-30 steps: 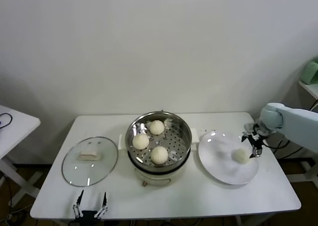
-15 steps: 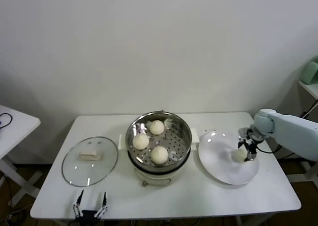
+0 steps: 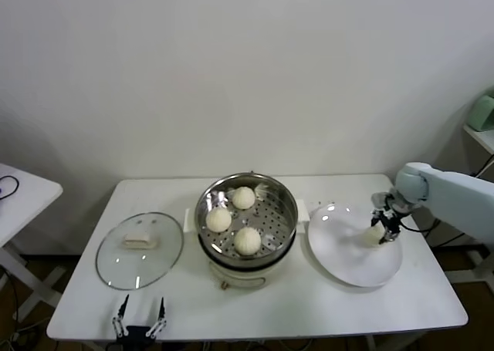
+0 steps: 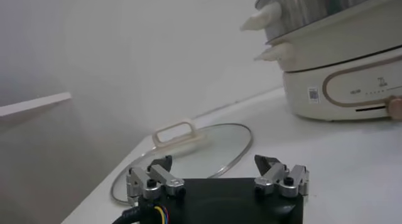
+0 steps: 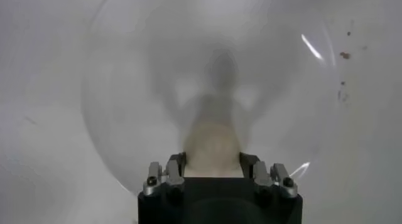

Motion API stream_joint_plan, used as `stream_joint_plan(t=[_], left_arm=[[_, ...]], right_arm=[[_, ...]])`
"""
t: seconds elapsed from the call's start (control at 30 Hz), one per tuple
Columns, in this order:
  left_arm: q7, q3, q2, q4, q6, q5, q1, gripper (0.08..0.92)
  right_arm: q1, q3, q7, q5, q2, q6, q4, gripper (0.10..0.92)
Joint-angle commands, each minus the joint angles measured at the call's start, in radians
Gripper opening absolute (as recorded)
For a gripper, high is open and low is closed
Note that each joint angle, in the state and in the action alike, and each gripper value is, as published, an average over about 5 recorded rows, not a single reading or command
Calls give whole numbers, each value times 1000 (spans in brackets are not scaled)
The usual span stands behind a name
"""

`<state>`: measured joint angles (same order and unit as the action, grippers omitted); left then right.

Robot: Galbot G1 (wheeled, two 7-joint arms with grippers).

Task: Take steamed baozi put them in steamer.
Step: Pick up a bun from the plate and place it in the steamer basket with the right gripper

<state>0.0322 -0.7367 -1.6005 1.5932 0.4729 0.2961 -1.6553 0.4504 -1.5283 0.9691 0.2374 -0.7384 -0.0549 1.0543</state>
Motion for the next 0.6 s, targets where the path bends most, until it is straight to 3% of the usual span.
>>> stream_joint_plan(t=[0.03, 0.3, 0.6], left_arm=[[0, 1, 4, 8, 2, -1, -3, 823], [1, 0, 8, 13, 6, 1, -5, 823], [1, 0, 12, 10, 7, -2, 0, 823]], right_arm=[[473, -313, 28, 239, -12, -27, 257, 594], [734, -346, 19, 445, -96, -115, 462, 594], [657, -190, -46, 540, -181, -220, 542, 594]])
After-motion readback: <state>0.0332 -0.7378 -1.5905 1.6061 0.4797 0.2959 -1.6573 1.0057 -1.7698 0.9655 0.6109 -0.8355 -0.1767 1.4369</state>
